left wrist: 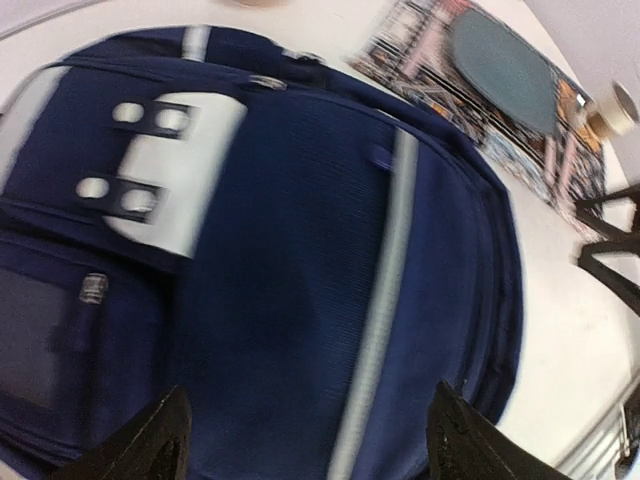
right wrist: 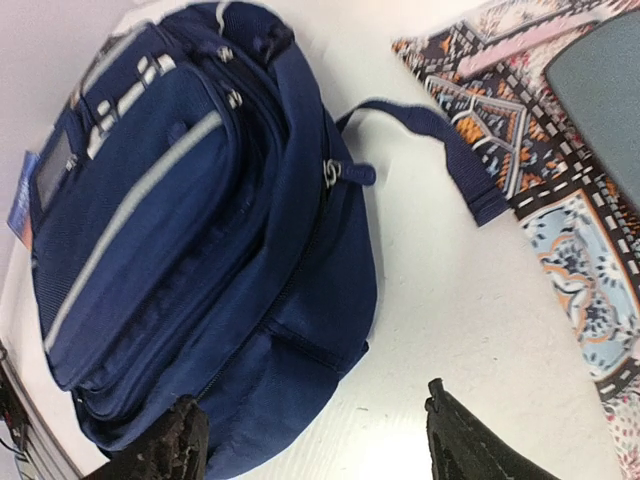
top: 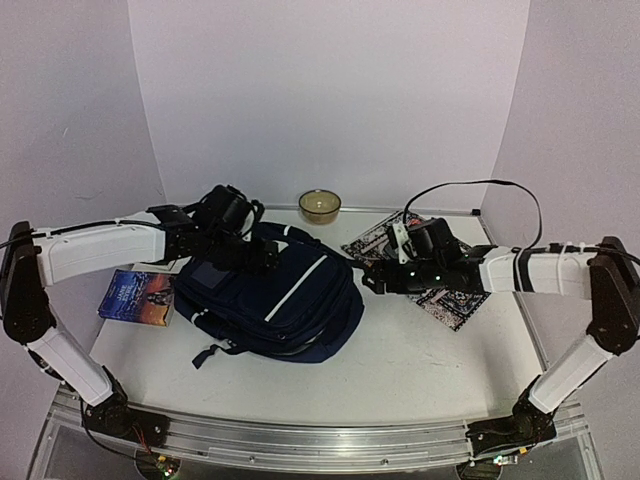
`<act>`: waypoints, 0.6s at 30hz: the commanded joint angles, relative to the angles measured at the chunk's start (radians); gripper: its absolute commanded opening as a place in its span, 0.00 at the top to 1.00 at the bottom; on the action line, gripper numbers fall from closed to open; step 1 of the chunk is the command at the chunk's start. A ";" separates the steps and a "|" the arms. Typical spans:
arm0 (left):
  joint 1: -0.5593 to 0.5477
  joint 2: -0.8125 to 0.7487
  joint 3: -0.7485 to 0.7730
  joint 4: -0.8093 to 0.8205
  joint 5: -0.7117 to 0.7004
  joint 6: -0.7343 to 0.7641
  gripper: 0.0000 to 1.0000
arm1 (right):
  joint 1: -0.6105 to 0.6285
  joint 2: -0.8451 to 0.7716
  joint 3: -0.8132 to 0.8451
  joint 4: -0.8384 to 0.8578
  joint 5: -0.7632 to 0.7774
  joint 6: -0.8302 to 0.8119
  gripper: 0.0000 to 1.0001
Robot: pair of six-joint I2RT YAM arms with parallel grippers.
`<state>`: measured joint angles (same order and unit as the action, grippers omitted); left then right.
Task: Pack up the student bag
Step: Place the largest pocket in the student bag.
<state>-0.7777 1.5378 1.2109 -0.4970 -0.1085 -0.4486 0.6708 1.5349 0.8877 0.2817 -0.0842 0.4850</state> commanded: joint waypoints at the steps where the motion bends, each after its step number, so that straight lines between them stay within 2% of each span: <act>1: 0.122 -0.094 -0.056 0.000 -0.049 -0.113 0.09 | 0.004 -0.100 -0.041 -0.026 0.065 -0.033 0.21; 6: 0.312 -0.161 -0.152 -0.010 -0.069 -0.243 0.01 | 0.004 -0.163 -0.079 -0.026 0.084 -0.048 0.14; 10: 0.452 -0.200 -0.249 -0.004 -0.077 -0.330 0.00 | 0.004 -0.196 -0.102 -0.021 0.112 -0.065 0.10; 14: 0.563 -0.191 -0.293 0.001 -0.101 -0.347 0.00 | 0.005 -0.221 -0.120 -0.008 0.116 -0.078 0.07; 18: 0.643 -0.109 -0.250 -0.006 -0.145 -0.327 0.00 | 0.004 -0.228 -0.134 0.004 0.107 -0.089 0.06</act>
<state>-0.1920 1.3722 0.9188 -0.5148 -0.1954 -0.7603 0.6708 1.3414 0.7675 0.2699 0.0092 0.4224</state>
